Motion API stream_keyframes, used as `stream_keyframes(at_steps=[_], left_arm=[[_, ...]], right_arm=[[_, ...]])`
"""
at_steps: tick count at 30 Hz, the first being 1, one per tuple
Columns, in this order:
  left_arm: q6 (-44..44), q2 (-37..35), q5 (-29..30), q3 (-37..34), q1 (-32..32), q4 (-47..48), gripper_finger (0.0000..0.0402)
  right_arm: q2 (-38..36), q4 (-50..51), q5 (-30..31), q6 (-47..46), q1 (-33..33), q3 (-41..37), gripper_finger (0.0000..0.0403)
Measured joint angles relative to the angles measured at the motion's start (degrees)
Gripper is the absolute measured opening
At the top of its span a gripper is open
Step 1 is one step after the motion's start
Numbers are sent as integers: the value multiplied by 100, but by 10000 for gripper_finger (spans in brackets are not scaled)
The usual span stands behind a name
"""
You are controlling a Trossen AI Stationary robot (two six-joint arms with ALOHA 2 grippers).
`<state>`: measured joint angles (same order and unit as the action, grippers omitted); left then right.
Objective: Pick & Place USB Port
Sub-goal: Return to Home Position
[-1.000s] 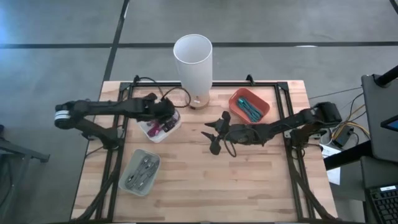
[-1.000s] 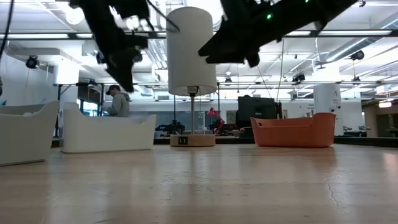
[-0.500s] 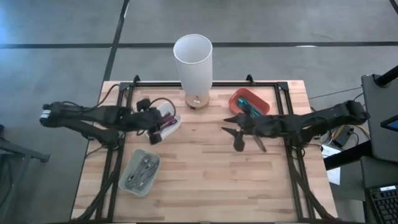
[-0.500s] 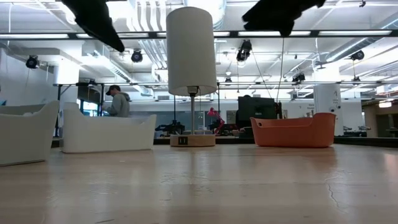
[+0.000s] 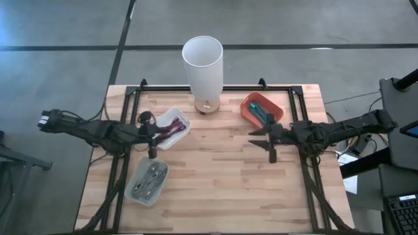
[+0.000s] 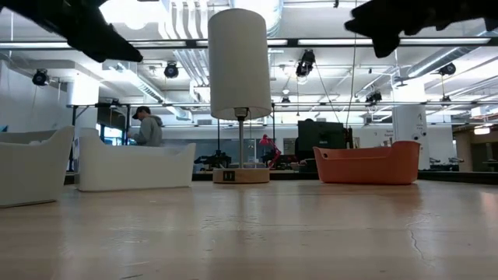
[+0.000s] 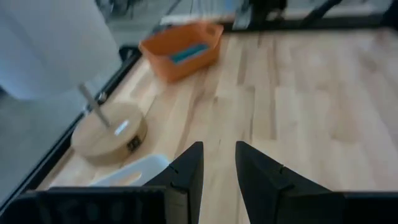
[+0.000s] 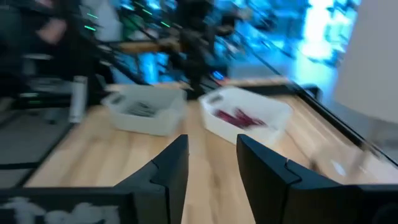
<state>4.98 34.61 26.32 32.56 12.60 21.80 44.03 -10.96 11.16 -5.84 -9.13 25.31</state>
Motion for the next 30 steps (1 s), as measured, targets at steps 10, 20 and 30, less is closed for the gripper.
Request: stream_keyframes(at_steps=[10,20,30], left_arm=[[-305,-1643,-471,-912,-5,-795,99],[-488,-2788,-596,-1240,-11,-758,99],[-630,-3455,-621,-1577,-9,-799,99]], right_arm=[[-1340,-752,-416,204,30,-1083,129],[-2418,-727,-416,395,31,-1639,130],[-3043,-519,-416,496,31,-1928,131]])
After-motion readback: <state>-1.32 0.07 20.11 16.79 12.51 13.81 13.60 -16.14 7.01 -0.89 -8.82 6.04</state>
